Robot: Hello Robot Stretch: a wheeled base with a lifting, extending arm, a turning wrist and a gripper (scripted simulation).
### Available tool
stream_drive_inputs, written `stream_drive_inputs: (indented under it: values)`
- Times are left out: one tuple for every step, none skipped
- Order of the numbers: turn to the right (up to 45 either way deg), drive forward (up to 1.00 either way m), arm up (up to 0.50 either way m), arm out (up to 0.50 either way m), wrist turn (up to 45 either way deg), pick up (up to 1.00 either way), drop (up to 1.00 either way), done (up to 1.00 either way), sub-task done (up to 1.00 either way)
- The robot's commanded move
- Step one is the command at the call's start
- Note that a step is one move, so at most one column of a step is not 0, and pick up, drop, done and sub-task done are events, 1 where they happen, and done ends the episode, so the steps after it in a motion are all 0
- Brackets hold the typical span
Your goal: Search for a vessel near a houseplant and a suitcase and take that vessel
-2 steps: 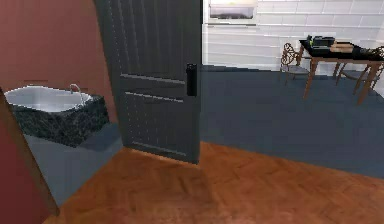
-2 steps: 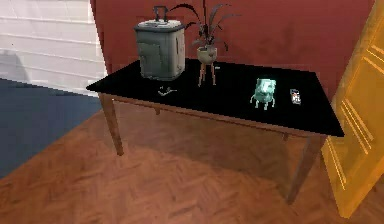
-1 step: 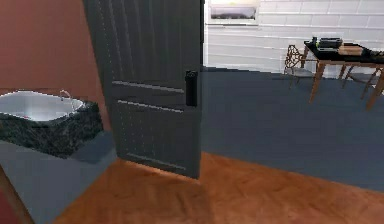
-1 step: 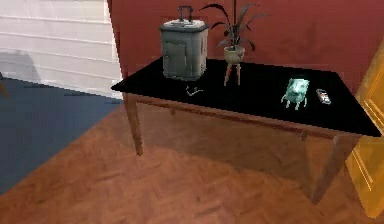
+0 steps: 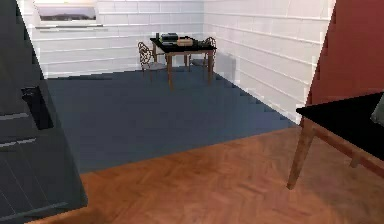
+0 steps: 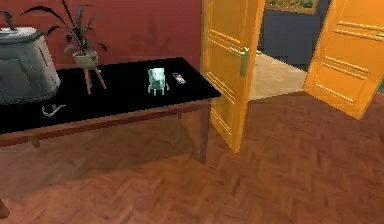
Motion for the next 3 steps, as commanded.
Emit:
stream_drive_inputs:
  values:
    - [0.0, 0.2, 0.0, 0.0, 0.0, 0.0, 0.0, 0.0, 0.0]
    - [45.0, 0.0, 0.0, 0.0, 0.0, 0.0, 0.0, 0.0, 0.0]
    - [27.0, 0.0, 0.0, 0.0, 0.0, 0.0, 0.0, 0.0, 0.0]
